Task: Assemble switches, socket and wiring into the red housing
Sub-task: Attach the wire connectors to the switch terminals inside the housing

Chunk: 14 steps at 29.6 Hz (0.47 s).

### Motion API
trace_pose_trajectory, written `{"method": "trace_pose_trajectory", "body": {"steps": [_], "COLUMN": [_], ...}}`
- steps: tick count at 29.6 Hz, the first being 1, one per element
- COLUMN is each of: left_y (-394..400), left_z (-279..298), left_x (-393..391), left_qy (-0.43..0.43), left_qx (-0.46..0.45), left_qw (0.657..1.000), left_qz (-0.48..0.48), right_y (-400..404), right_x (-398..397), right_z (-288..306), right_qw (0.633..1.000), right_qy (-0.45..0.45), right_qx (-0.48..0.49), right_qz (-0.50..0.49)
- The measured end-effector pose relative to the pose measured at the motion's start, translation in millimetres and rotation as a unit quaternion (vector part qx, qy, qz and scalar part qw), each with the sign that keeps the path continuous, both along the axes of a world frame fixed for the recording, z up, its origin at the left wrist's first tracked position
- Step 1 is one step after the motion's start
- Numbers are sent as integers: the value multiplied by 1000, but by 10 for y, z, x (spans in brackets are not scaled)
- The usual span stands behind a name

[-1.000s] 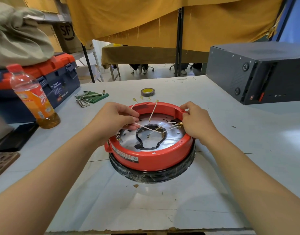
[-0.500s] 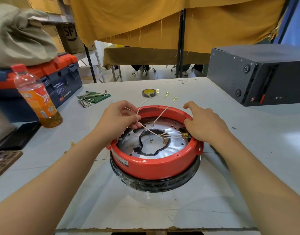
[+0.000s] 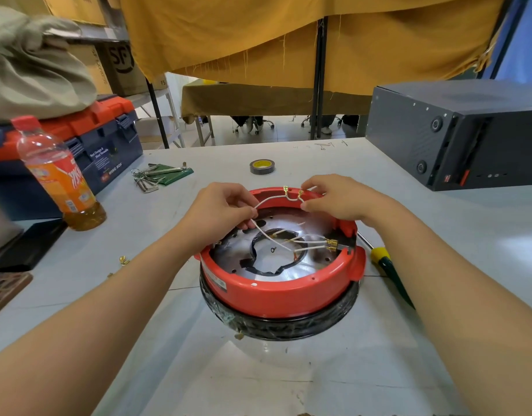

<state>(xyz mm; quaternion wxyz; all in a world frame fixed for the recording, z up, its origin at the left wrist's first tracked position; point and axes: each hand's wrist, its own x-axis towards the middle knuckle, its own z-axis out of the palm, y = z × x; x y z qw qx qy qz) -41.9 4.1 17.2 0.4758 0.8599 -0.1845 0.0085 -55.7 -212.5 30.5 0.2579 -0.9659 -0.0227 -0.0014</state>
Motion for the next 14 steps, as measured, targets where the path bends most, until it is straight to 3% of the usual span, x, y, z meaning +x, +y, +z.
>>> {"method": "trace_pose_trajectory", "body": {"steps": [6,14], "left_y": [6,-64], "left_z": [-8,33], "left_x": [6,35], "left_qy": [-14,-59], "left_qx": [5,103], "left_qw": [1000,993], "left_qz": [-3,-28], "right_y": [6,-41], "right_x": [62,-61], "right_z": [-76,-105], "right_qw": [999,995], "right_qy": [-47,-90], "right_qx": [21,0], "right_qz": [-1,-41]}}
